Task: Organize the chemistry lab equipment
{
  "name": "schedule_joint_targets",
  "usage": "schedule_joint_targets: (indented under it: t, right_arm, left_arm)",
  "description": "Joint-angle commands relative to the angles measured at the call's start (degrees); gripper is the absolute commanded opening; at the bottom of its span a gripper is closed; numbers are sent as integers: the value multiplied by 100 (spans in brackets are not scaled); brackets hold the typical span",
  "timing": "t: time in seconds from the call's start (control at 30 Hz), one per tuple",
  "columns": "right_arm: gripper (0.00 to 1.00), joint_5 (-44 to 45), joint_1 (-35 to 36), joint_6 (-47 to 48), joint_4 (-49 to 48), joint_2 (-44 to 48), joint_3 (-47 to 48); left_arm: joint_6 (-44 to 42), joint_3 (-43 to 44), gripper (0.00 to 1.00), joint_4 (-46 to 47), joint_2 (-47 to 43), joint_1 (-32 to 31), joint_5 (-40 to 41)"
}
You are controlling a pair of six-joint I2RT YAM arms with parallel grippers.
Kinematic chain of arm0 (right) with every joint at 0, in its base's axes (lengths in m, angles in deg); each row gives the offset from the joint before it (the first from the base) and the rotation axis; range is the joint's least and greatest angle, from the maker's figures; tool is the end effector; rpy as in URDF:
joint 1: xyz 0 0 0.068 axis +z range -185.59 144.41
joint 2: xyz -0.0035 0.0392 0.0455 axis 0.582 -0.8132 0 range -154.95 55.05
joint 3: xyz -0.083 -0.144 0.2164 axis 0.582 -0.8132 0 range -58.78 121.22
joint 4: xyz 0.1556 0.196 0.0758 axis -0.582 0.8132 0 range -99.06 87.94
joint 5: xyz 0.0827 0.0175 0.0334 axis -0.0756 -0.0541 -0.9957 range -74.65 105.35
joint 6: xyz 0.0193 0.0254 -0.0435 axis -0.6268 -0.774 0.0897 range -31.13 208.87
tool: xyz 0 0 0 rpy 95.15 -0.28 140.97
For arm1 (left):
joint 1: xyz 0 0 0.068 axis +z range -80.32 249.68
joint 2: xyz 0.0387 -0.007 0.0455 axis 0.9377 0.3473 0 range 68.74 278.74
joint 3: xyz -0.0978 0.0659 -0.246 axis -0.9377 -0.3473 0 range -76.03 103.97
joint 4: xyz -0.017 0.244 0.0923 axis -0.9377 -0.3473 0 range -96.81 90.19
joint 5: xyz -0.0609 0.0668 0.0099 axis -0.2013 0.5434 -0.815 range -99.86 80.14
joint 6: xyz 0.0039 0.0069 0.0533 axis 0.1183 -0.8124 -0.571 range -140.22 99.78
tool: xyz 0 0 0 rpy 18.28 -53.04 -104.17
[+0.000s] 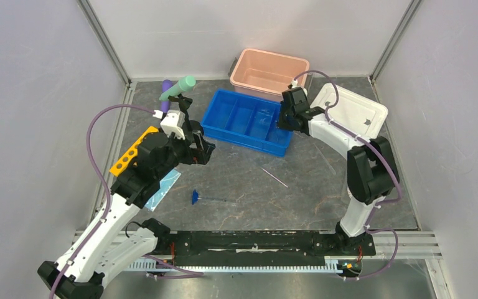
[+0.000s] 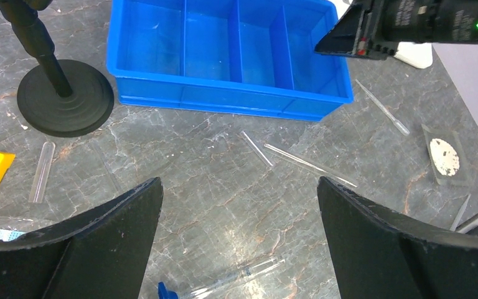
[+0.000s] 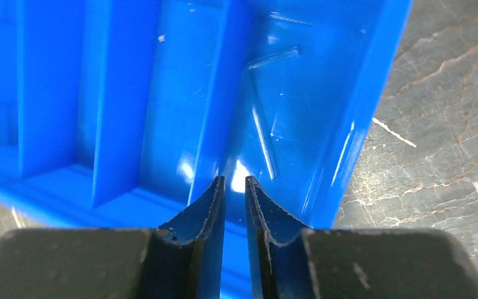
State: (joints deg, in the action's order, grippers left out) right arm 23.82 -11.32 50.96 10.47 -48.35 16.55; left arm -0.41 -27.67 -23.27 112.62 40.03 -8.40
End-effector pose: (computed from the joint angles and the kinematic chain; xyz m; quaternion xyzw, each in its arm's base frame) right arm 0.3661 0.1593 0.2273 0.1369 0.9200 0.1272 0.3444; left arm 0.1507 -0.0848 0.3398 0.0624 0.8115 -0.2336 0.5319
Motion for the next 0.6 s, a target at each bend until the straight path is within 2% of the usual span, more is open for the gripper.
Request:
schedule_joint_targets:
  t: [0.0,0.1,0.3,0.57]
  right_arm:
    - [24,-785,14,1384,-145,901,95]
    - [26,-1117,75,2144,-162,1483,-361]
    - [33,-1241,476,3361,-246,2711,-1624]
    - [44,-1762,978,3743,-873,3765,-3255]
  left_arm:
    - [-45,-2,100,176,97,-6,99]
    - [96,15,100,105,171,-6,143]
    - [304,103,100,-192,155,-6,333]
    - [-118,-86,100,-396,-92,-6,1059]
